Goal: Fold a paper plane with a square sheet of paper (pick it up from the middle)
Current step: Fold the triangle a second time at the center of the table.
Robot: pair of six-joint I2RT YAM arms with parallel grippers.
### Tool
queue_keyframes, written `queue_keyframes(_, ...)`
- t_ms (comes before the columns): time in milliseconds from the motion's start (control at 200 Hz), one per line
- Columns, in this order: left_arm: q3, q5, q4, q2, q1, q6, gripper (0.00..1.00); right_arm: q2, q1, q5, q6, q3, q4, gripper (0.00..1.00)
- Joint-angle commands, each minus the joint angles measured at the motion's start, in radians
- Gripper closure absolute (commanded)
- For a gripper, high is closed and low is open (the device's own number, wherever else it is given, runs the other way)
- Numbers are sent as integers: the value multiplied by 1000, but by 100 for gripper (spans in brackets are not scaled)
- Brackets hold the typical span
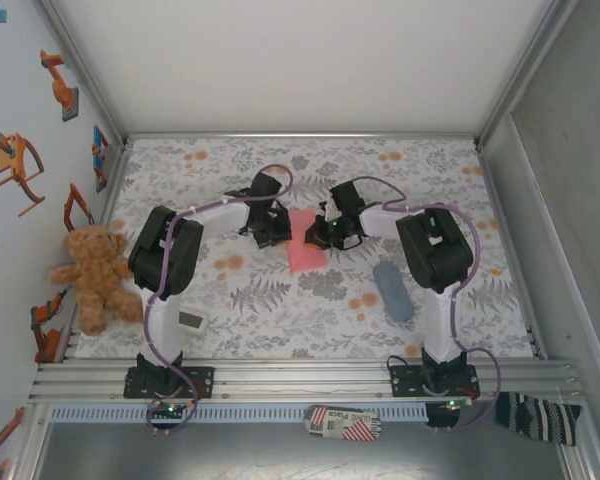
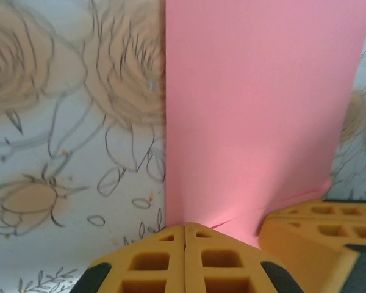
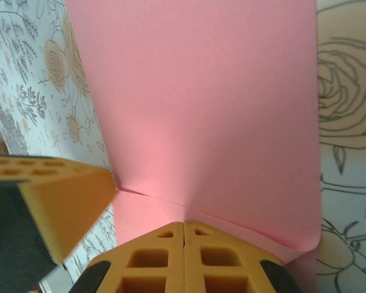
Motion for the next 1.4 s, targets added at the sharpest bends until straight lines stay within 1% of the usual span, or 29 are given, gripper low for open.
queue_keyframes(0,58,17,17,-33,8,1,89,46,5,99,94,-82,-13,100)
queue_keyframes(50,46,37,54,-58,6,-23,86,46,5,105,111,-88,-3,100)
queue_keyframes(125,1,62,111,-90,-1,-68,85,38,5,117,129,-94,3,100)
queue_keyframes(260,-84,115,191,-115,-24,-139,85,32,5,132,151,-98,-2,100)
queue_keyframes(391,-127,143,206,-107,-53,-164,86,37,5,129,166,-97,0,100)
queue_keyframes(641,-166,157,189,-98,-80,-148,87,40,4,127,170,-95,-6,100)
queue_keyframes(906,-196,108,108,-120,-102,-92,87,45,2,129,172,-89,-13,100)
queue_keyframes(1117,-197,104,107,-128,-113,-73,85,58,2,124,173,-83,-16,100)
queue_keyframes(1392,-194,58,78,-131,-108,-43,84,62,1,127,171,-81,-25,100)
